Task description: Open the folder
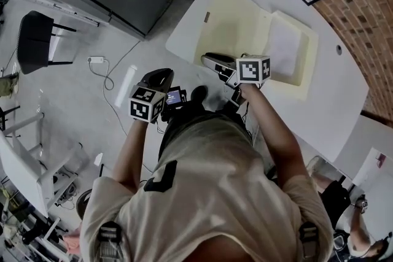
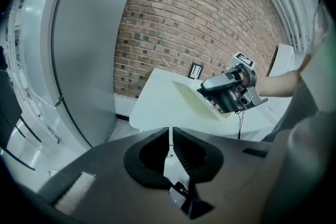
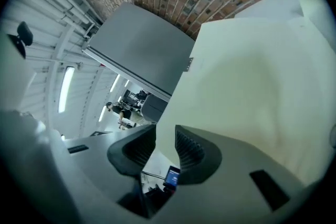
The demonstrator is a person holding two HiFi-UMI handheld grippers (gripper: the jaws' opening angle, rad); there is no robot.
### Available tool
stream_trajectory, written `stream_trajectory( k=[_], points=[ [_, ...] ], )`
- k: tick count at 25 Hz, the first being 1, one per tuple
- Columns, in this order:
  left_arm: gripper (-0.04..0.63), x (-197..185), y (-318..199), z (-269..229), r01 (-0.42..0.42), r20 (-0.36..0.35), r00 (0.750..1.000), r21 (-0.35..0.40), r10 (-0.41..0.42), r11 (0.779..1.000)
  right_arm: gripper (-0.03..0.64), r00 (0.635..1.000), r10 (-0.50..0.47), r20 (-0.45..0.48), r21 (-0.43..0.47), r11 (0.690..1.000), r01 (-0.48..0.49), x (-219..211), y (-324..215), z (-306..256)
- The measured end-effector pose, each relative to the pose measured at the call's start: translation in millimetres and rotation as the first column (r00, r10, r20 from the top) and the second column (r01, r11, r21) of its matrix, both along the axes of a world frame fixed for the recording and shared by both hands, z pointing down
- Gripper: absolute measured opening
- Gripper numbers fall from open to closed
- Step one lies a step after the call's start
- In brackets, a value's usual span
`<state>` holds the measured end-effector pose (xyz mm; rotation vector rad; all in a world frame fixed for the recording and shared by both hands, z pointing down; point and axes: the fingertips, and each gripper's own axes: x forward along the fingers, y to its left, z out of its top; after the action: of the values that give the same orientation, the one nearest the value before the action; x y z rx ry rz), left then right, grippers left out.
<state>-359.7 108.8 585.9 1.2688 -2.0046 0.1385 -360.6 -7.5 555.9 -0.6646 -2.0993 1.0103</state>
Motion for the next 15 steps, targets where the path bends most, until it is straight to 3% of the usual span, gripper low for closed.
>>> stream_trajectory(
  k=[3,8,10,15],
  points=[
    [0.021,-3,-4,-1,-0.006,0.000,1.000,0.000,0.006,1.000,0.083,0.998,-0.018,-0.063,0.190,0.981,0.029,4,-12,22],
    [0.021,-8,-12,-9,-0.025,0.016,1.000,0.012,0.025,1.000,0.046,0.985,-0.061,-0.163,0.439,0.889,0.128,15,-21,47],
    [0.021,-9,-17,-10,-0.033,0.021,0.999,0.014,0.032,0.999,0.042,0.979,-0.074,-0.192,0.474,0.866,0.158,19,-24,55],
    [0.021,-6,-24,-10,-0.049,0.015,0.999,0.014,0.049,0.999,0.034,0.956,-0.092,-0.277,0.474,0.853,0.220,25,-21,78]
  ],
)
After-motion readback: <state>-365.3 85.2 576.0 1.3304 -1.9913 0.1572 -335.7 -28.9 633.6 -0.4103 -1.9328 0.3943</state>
